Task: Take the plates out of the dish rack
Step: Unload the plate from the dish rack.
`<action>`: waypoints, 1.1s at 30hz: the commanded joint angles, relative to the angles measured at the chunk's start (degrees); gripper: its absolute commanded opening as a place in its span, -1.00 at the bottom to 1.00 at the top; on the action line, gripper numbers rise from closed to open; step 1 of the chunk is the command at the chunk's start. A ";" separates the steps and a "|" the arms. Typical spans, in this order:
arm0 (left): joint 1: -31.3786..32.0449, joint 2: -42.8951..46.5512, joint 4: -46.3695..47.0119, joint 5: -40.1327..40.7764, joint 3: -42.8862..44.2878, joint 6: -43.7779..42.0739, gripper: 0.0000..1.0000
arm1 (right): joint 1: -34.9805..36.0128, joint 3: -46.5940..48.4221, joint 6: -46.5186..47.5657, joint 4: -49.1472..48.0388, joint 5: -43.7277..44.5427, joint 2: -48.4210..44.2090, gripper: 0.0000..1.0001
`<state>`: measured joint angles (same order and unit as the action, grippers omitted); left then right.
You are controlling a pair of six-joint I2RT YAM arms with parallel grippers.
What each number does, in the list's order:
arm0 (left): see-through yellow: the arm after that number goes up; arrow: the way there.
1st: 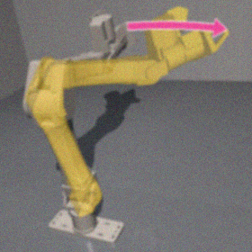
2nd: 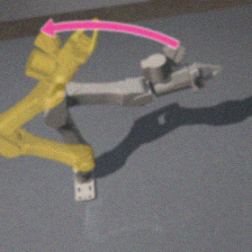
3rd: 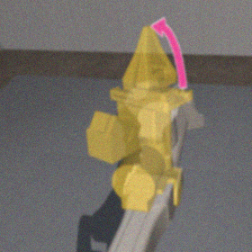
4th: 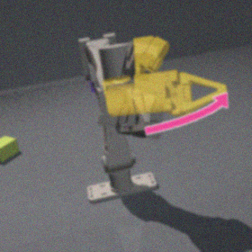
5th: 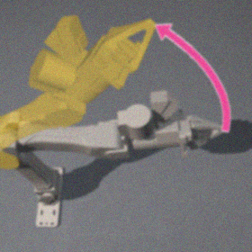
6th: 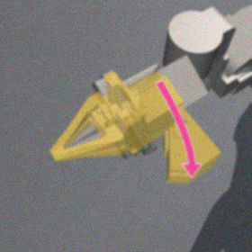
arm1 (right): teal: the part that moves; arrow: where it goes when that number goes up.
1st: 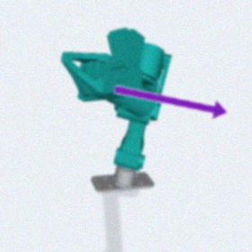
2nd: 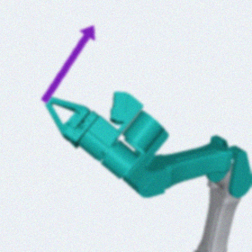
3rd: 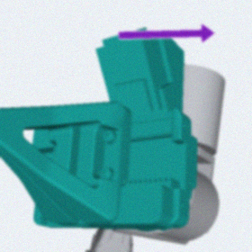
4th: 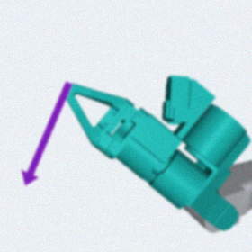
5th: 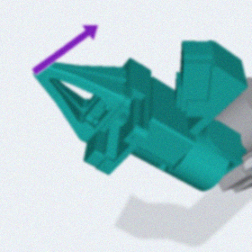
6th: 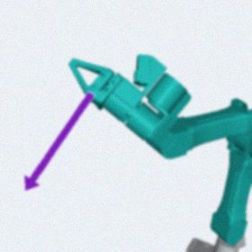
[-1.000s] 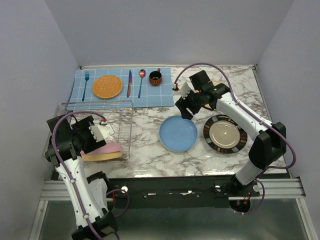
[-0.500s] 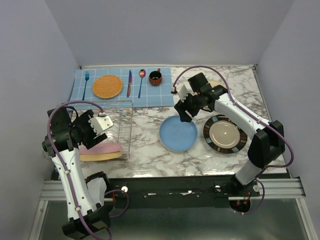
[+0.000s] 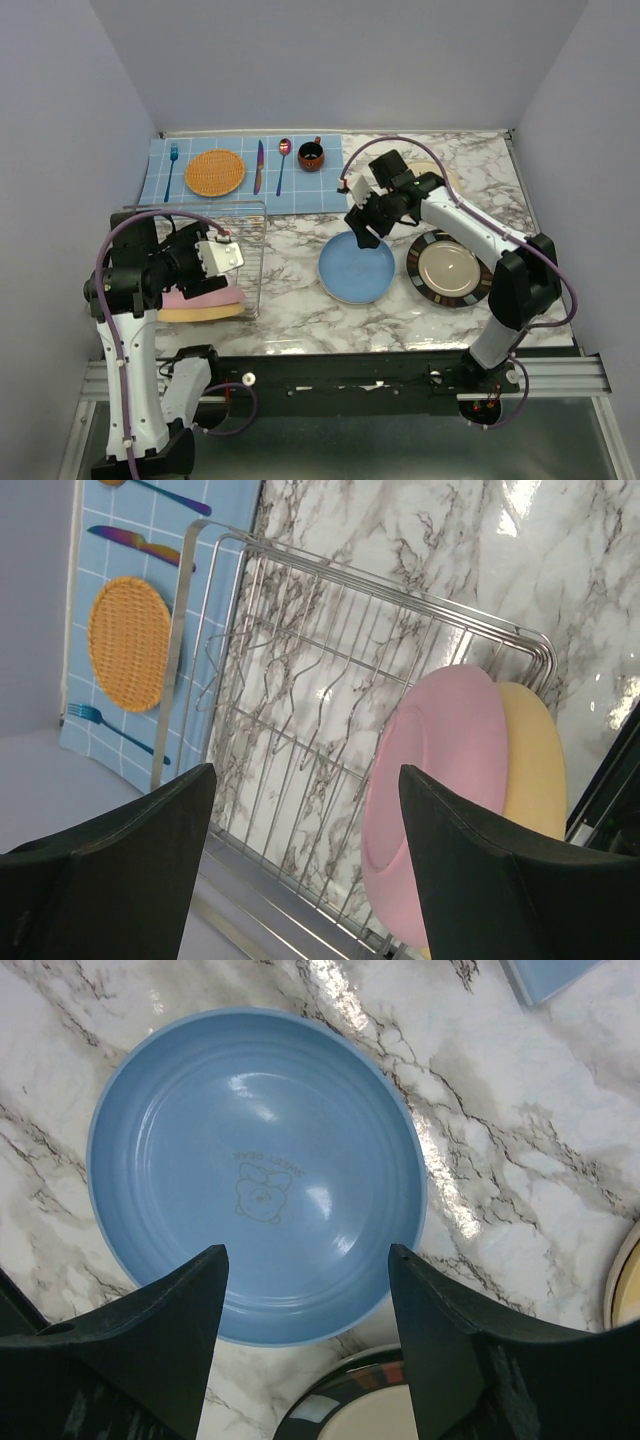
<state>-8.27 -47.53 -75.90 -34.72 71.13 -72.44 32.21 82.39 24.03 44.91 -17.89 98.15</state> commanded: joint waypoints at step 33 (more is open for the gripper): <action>17.50 2.79 -11.11 10.72 -11.36 -12.81 0.60 | 0.58 -0.30 -1.88 -1.75 5.32 7.85 0.47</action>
<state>6.63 -45.15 -76.47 -24.56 61.30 -83.46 32.32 82.39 22.50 44.51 -14.15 105.23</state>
